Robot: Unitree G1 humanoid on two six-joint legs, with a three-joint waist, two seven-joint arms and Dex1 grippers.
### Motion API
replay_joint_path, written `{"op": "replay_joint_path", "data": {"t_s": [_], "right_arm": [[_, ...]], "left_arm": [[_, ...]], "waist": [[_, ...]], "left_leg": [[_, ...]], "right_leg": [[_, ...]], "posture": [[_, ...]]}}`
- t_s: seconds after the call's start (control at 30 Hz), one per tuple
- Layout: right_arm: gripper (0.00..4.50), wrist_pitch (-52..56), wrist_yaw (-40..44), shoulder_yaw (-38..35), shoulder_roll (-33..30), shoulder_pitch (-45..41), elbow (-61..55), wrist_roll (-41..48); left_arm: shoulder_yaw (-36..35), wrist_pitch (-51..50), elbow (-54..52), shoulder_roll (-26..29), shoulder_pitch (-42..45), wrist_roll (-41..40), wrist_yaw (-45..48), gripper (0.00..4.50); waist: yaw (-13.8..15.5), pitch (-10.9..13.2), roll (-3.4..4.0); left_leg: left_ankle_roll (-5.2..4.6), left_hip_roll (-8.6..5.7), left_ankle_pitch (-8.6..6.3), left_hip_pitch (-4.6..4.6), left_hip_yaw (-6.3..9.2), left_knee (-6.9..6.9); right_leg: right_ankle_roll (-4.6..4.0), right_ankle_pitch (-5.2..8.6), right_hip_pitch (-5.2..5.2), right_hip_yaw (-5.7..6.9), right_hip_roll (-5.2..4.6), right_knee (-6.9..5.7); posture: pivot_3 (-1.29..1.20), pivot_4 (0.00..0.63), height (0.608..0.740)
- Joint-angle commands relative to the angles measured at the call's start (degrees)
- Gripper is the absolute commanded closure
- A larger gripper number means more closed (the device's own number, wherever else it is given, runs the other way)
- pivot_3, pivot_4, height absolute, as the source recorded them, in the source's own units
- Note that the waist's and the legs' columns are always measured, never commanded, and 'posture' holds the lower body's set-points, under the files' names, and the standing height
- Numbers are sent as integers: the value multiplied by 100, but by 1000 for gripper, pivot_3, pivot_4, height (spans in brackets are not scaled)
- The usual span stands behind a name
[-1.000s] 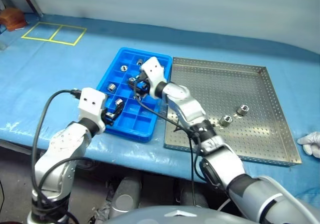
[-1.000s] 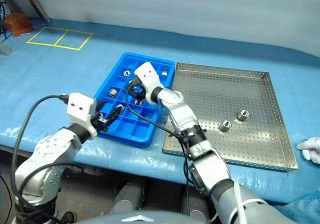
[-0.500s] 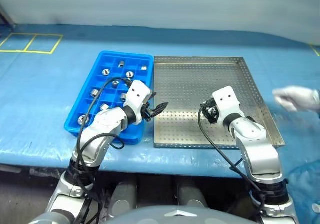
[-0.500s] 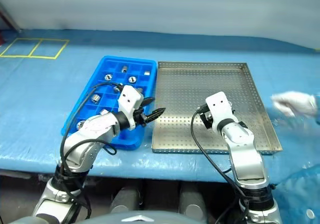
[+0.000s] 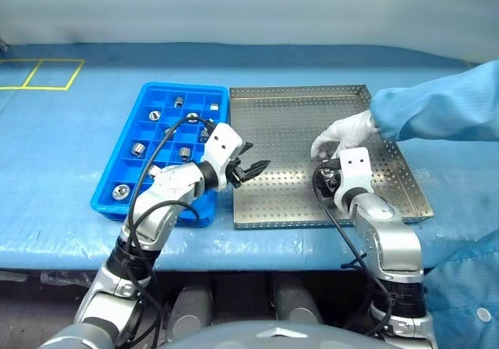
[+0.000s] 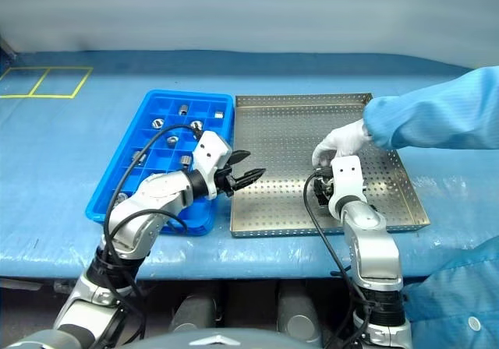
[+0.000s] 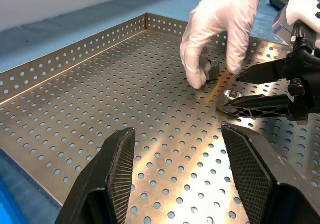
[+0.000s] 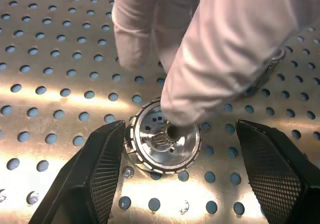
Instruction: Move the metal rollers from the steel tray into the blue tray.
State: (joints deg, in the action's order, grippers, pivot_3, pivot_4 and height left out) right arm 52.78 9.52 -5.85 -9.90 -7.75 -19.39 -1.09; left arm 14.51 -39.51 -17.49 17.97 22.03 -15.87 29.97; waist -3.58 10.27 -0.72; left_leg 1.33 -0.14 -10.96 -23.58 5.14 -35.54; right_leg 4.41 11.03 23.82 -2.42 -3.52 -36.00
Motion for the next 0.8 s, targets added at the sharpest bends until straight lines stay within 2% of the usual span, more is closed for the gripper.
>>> {"op": "replay_joint_path", "data": {"t_s": [0.03,0.1,0.2,0.33,0.8], "right_arm": [[786,-222,-62,-146,81,-149,90,159],[786,-279,-90,-149,111,-181,215,199],[1355,-310,-157,-166,148,-210,299,261],[2612,-323,-136,-93,79,-215,307,304],[2612,-349,-60,78,-71,-220,142,393]], "left_arm": [[-92,57,-130,-4,0,35,-42,1514],[-98,45,-139,1,-19,42,-72,1514],[-130,36,-142,20,-32,46,-106,1514],[-148,24,-175,51,-68,40,-140,1514],[-239,-16,-234,168,-134,41,-187,1514]], "waist": [[1,0,0],[2,0,0],[15,0,0],[22,0,0],[19,0,0]], "left_leg": [[0,0,0,0,0,0],[0,0,0,1,0,0],[0,0,0,2,0,0],[0,0,0,1,0,0],[0,0,0,2,0,0]], "right_leg": [[0,0,0,0,0,0],[1,-1,-1,-1,1,0],[2,-1,-3,-1,1,0],[3,-2,-2,-1,1,0],[3,-2,-2,-2,1,0]], "posture": [[-28,150,740],[-22,150,740],[-10,150,740],[-8,150,740],[-2,150,740]]}}
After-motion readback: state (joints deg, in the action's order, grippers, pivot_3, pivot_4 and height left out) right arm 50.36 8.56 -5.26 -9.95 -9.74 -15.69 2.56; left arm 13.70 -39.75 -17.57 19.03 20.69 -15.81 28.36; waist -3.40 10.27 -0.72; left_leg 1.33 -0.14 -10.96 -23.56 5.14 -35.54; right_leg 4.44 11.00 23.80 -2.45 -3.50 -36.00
